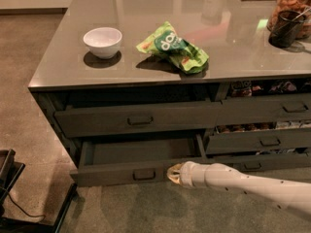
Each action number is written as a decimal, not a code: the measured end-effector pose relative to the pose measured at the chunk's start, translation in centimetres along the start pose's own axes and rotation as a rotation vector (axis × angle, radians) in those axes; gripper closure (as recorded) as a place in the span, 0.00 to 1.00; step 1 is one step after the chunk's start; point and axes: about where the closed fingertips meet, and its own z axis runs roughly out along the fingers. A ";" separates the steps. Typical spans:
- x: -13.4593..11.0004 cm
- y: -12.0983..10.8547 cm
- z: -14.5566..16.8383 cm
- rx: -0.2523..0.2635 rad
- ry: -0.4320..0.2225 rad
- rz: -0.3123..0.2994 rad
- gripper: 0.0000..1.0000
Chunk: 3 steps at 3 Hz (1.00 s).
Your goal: Close middle drawer
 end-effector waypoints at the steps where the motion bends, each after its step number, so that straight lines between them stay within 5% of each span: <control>1: 0.6 -2.2 1.1 0.045 0.000 -0.002 1.00; 3: 2.0 -6.6 3.8 0.087 0.030 0.001 1.00</control>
Offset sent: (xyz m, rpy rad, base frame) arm 0.0880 -0.0114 -0.0061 -0.0108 -0.0872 -0.0782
